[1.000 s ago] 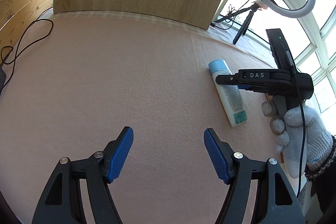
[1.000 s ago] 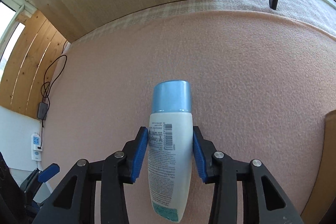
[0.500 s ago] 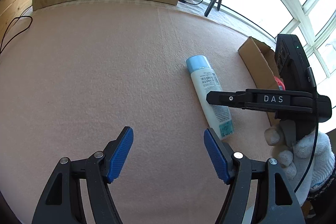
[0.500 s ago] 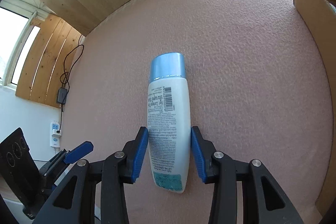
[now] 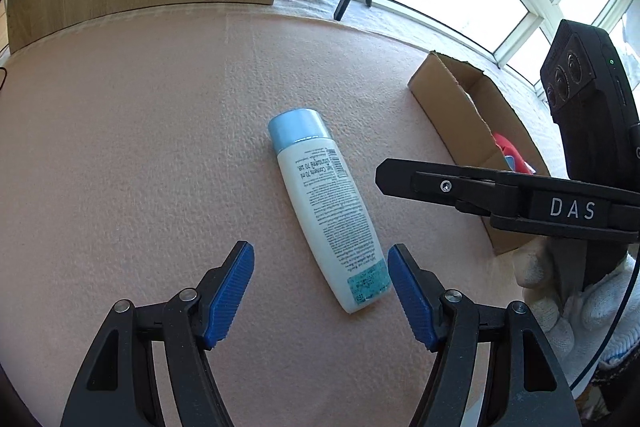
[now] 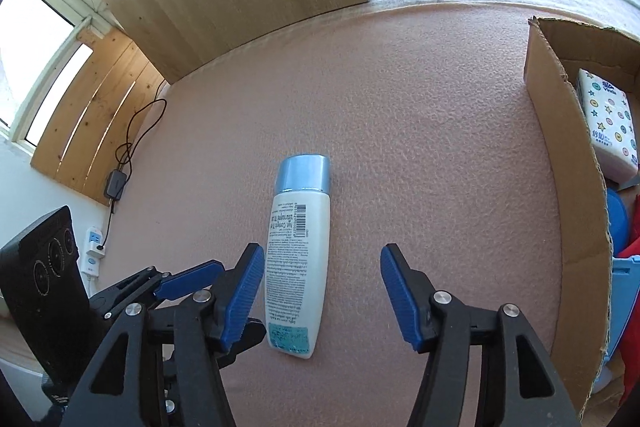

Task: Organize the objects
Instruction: 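Lift the lotion bottle with the right tool toward the left tool, then carry the lotion bottle with the right tool into the box and open it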

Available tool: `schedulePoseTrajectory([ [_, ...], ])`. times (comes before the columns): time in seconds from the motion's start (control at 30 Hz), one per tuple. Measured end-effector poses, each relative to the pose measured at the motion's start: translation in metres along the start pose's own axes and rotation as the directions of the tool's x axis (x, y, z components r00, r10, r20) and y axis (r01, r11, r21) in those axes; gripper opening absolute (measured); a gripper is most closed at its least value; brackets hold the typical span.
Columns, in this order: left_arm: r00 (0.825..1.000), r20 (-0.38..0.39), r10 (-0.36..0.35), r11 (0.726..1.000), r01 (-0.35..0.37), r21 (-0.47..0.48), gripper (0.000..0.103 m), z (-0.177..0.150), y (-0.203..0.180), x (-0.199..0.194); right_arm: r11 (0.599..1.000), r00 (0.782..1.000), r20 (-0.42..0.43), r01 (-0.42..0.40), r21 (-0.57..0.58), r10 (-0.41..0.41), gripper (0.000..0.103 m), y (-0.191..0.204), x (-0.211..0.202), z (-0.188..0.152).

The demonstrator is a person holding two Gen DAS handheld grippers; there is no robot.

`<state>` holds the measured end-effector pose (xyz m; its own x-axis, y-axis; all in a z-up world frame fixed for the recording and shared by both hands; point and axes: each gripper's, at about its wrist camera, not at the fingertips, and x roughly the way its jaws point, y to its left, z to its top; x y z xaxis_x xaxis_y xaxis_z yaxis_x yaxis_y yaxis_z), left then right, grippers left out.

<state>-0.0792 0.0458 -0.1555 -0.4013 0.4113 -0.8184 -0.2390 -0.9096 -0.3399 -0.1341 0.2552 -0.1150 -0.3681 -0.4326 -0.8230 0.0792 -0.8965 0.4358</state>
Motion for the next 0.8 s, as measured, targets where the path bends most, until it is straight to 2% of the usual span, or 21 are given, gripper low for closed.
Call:
schedulePoseTrajectory([
  [0.13,1.000,-0.006,-0.022,1.000,0.022,-0.012,0.072,0.013,0.003,0.016,1.000,0.998,-0.051,-0.023,0.014,0.024,0.058,-0.001,0.018,0.015],
  [0.23,0.999,-0.020,-0.044,0.998,0.044,-0.036,0.063,0.019,0.005,0.027,0.999,0.996,-0.087,-0.029,0.027,0.031,0.058,-0.003,0.031,0.021],
  [0.4,0.996,-0.034,-0.077,0.996,0.075,-0.051,0.056,0.021,0.000,0.036,0.999,0.992,-0.120,-0.044,0.022,0.046,0.058,-0.001,0.040,0.024],
  [0.53,0.994,-0.046,-0.099,0.994,0.096,-0.059,0.044,0.018,0.001,0.037,0.999,0.987,-0.151,-0.044,0.023,0.047,0.048,0.000,0.046,0.020],
  [0.8,0.994,-0.032,-0.103,0.993,0.101,-0.056,0.043,0.020,-0.007,0.030,0.998,0.992,-0.120,-0.042,0.049,0.048,0.043,-0.006,0.037,0.013],
])
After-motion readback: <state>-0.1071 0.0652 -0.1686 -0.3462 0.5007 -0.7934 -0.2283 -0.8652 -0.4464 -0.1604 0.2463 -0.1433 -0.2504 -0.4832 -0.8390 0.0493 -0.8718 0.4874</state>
